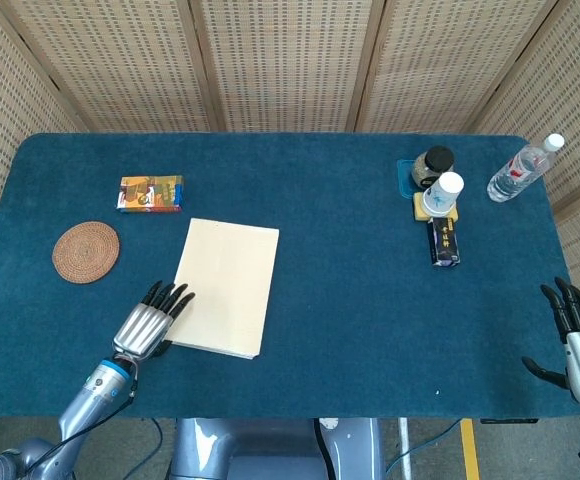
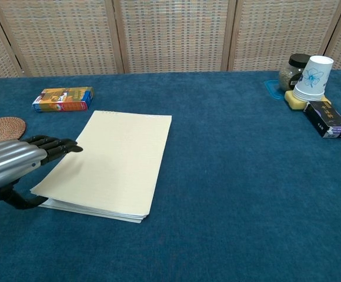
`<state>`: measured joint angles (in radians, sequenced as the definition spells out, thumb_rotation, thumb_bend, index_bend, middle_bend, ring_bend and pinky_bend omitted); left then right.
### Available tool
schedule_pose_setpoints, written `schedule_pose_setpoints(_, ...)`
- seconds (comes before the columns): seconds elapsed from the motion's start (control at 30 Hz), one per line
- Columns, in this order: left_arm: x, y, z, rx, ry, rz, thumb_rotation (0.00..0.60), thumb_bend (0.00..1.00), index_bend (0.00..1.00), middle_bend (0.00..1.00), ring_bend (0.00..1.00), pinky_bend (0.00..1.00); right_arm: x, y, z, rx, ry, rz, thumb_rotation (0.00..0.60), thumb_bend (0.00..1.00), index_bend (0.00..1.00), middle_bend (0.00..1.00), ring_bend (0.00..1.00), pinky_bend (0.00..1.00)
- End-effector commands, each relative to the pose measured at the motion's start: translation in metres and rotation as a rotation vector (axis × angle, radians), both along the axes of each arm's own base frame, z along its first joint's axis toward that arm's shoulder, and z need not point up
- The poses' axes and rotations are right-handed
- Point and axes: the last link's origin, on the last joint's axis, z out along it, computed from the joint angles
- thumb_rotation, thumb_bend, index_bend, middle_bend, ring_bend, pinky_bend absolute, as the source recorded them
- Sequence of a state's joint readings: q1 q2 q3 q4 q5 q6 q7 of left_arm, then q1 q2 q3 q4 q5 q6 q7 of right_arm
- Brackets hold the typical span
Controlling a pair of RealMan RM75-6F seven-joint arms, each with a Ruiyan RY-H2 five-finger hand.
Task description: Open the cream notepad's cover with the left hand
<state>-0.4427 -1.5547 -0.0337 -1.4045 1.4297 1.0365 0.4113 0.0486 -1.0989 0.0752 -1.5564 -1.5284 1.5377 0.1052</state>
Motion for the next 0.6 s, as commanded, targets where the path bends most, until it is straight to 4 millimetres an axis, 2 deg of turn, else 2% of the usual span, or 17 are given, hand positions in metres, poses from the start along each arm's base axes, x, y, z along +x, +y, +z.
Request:
schedule_pose_setpoints(0.03, 0.005, 0.010, 0.001, 0.010, -0.023, 0.006, 0.600, 0.40, 0.00, 0.00, 0.00, 0.00, 0.000, 0.000, 0.000, 0.000, 0.000, 0.000, 0.600, 0.00, 0.00, 0.00, 0.00, 0.00)
schedule_pose_setpoints(0.3, 0.015, 0.035, 0.002, 0.029, -0.036, 0.013, 0.600, 0.40, 0.00, 0.00, 0.00, 0.00, -0.001, -0.001, -0.001, 0.004, 0.004, -0.006, 0.600, 0.00, 0.00, 0.00, 0.00, 0.00)
schedule_pose_setpoints(0.6, 0.025, 0.048, -0.002, 0.025, -0.034, 0.016, 0.600, 0.40, 0.00, 0.00, 0.00, 0.00, -0.002, -0.002, -0.003, 0.008, 0.007, -0.013, 0.600, 0.00, 0.00, 0.00, 0.00, 0.00)
